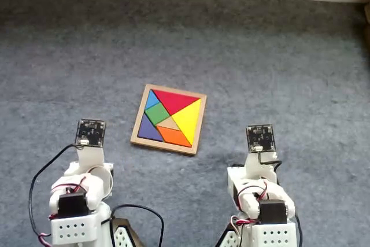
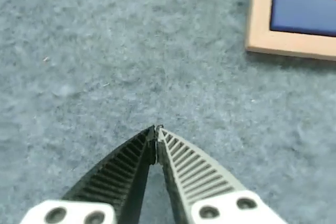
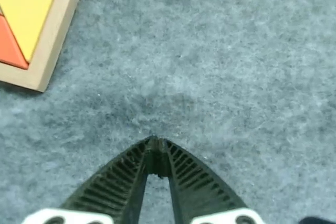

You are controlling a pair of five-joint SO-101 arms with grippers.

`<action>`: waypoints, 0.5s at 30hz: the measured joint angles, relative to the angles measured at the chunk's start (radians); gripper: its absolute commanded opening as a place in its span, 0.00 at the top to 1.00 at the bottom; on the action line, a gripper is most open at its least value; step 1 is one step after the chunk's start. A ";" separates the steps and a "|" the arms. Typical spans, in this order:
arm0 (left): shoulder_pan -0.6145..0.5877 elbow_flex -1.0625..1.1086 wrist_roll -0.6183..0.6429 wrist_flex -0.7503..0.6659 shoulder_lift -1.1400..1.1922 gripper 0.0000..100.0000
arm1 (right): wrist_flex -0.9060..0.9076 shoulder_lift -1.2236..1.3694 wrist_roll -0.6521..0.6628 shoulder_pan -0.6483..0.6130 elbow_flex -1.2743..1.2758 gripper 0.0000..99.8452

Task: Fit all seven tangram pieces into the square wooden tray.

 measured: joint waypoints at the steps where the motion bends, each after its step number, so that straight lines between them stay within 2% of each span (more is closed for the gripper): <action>1: -0.023 0.000 0.000 0.002 0.000 0.97 | 0.000 0.000 0.000 0.000 0.000 0.99; 5: -0.064 0.000 0.000 0.002 0.000 0.97 | 0.000 0.000 0.000 0.000 0.000 0.99; 15: -0.072 0.000 0.000 0.002 0.000 0.97 | 0.000 0.000 0.000 0.000 0.000 0.99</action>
